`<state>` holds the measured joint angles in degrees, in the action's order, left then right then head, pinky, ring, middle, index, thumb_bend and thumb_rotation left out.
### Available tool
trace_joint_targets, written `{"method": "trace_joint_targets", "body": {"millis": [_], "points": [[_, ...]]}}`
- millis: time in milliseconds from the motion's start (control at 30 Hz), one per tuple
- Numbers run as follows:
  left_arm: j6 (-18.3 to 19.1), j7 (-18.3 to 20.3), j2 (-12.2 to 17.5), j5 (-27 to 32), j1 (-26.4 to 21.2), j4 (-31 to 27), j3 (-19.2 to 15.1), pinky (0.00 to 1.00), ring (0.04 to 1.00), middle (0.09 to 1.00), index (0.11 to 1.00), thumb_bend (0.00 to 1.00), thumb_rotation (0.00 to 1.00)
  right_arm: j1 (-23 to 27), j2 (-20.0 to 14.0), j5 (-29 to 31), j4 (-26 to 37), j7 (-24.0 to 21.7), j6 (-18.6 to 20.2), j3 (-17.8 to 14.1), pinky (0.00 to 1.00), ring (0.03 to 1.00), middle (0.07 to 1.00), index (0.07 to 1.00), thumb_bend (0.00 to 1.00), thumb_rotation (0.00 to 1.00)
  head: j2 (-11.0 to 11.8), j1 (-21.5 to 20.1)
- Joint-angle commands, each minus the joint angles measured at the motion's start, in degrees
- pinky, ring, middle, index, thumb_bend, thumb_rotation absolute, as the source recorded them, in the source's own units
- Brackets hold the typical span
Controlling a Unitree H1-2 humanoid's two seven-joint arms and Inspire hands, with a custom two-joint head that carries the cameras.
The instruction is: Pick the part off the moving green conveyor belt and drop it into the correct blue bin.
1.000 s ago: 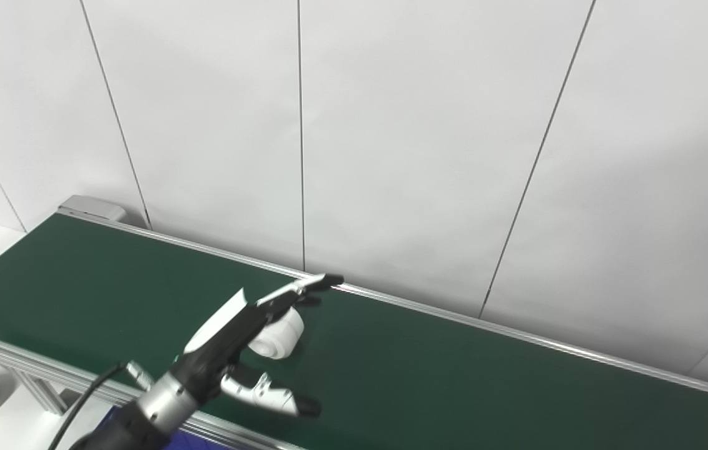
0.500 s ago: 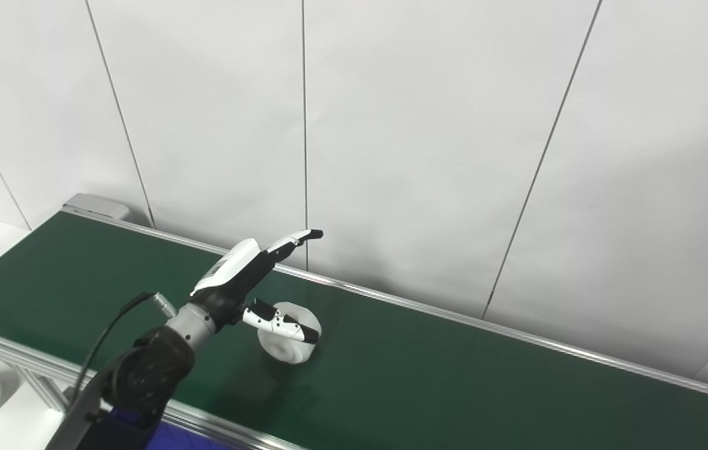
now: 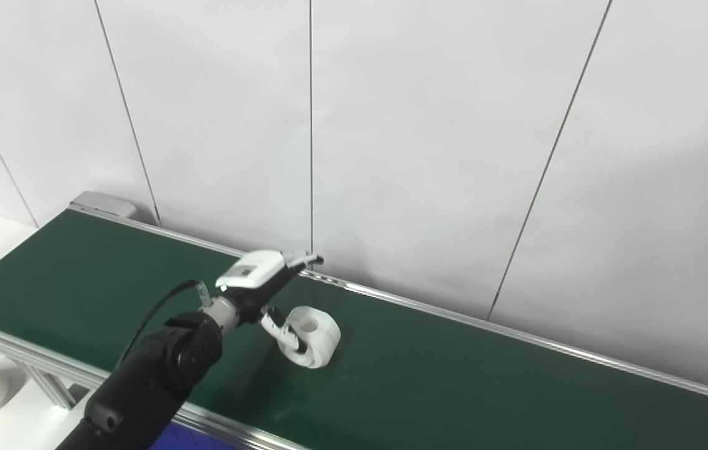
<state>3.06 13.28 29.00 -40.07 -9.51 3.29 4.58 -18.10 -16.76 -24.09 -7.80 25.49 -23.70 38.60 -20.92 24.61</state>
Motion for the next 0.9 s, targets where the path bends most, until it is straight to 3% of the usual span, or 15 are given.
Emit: {"method": "trace_joint_targets", "body": {"millis": [0,333,367,433,467,500,567,600,633,700,867], "points": [[0.7,-0.4,1.2,-0.1,-2.9,-0.2,0.3,1.00,0.976,0.973,0.917,0.95,0.16,0.4,-0.2,0.2,1.0,1.4,-3.2,0.2,0.74,0.817,0.839,0.941,0.90,0.68,0.0,-0.1],[-3.1,2.1,0.2,6.3,-4.3,5.8,4.8,0.98,0.981,0.980,0.892,0.94,0.09,1.0,0.1,0.8,0.5,1.9,-3.2,0.4,0.74,0.812,0.841,0.941,0.90,0.68,0.0,-0.3],[-3.2,2.0,0.0,6.9,-4.4,6.3,4.9,0.95,0.958,0.965,0.879,0.94,0.06,1.0,0.1,1.1,0.5,1.8,-3.2,0.4,0.75,0.814,0.844,0.942,0.90,0.68,0.0,-0.3],[-4.6,-0.4,-1.3,7.9,-4.4,7.9,4.5,0.77,0.821,0.833,0.782,0.83,0.01,1.1,0.0,1.2,0.5,1.8,-3.2,0.6,0.75,0.818,0.848,0.944,0.89,0.68,0.0,-0.4],[-6.1,-2.4,-2.0,8.6,-4.4,9.1,4.0,0.76,0.812,0.824,0.775,0.82,0.01,1.1,-0.1,1.1,0.5,1.8,-3.2,0.6,0.75,0.818,0.848,0.944,0.89,0.68,-0.2,-0.6],[-7.1,-3.7,-2.5,9.2,-4.4,9.9,3.7,0.64,0.692,0.712,0.609,0.64,0.03,1.1,-0.1,1.1,0.5,1.8,-3.2,0.6,0.75,0.818,0.845,0.943,0.90,0.68,-0.2,-0.6],[-9.1,-5.5,-3.3,10.7,-4.3,11.1,3.0,0.56,0.608,0.605,0.511,0.54,0.02,1.1,-0.2,0.9,0.5,2.1,-3.2,0.6,0.75,0.817,0.844,0.943,0.90,0.68,-0.2,-0.6],[-9.3,-5.7,-3.4,11.2,-4.3,11.1,2.8,0.54,0.586,0.569,0.489,0.53,0.01,1.0,-0.2,0.8,0.5,2.2,-3.2,0.7,0.74,0.816,0.844,0.942,0.90,0.68,-0.3,-0.6],[-9.4,-5.9,-3.5,11.5,-4.2,11.0,2.8,0.51,0.502,0.542,0.488,0.51,0.00,1.0,-0.2,0.5,0.6,2.2,-3.2,0.6,0.74,0.816,0.845,0.942,0.89,0.69,-0.4,-0.6],[-10.0,-6.0,-3.5,12.3,-4.1,10.8,2.7,0.49,0.454,0.528,0.487,0.50,0.00,0.9,-0.2,0.3,0.6,2.2,-3.2,0.6,0.74,0.817,0.847,0.945,0.89,0.70,-0.5,-0.6],[-9.7,-6.4,-3.6,13.3,-3.2,9.4,2.3,0.48,0.444,0.528,0.485,0.50,0.00,0.7,-0.2,0.4,1.1,2.3,-3.2,0.8,0.74,0.815,0.844,0.944,0.89,0.70,-1.4,-0.8]]}}
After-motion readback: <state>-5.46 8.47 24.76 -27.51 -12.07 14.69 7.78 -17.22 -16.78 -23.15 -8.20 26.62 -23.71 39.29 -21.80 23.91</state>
